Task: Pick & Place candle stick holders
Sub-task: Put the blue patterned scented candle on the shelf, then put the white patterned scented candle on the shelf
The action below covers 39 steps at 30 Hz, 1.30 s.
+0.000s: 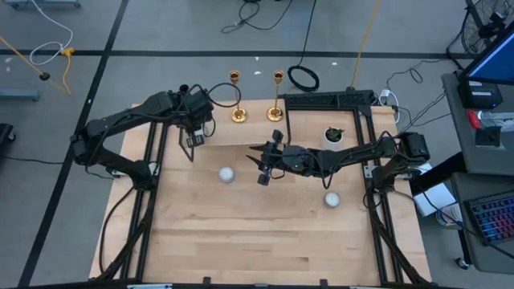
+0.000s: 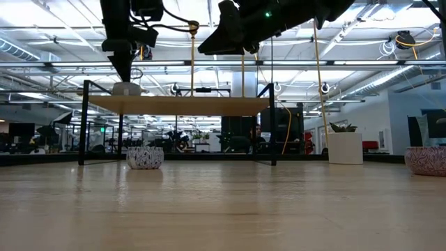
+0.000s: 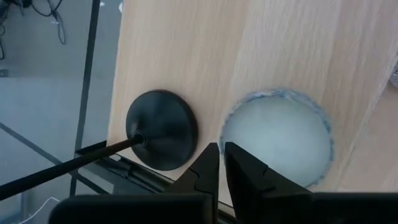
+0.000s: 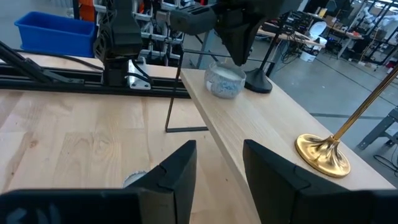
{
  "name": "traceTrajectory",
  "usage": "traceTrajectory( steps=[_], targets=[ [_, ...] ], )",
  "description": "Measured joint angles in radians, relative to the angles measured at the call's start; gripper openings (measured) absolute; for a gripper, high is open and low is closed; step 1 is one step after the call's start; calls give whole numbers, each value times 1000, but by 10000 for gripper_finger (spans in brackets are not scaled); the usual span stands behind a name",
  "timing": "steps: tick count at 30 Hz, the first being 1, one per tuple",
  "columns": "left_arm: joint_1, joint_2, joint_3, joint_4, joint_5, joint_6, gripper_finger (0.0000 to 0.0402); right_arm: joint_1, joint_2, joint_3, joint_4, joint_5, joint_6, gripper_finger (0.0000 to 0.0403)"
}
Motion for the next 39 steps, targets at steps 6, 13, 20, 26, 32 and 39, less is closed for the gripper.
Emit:
traceTrajectory(
  steps=[6, 13, 20, 26, 32, 39],
  targets=[
    [0, 0, 0, 5, 17, 15, 34, 0, 0, 0, -1, 0, 0, 128],
    [-28, -16, 0, 34, 12, -11, 35, 0, 0, 0, -29, 0, 0, 128],
    [-110, -128, 0, 109, 65, -16, 35, 6, 0, 0, -117, 1, -40, 135],
    [-204, -243, -4, 164, 162, -83, 35, 44, 0, 0, -165, 0, -64, 169],
    [-353, -329, -112, 271, 188, -128, 35, 99, -16, 0, -247, 2, -52, 200],
    [-534, -361, -352, 522, 187, -243, 35, 148, -113, 0, -414, 3, 40, 204]
  ],
)
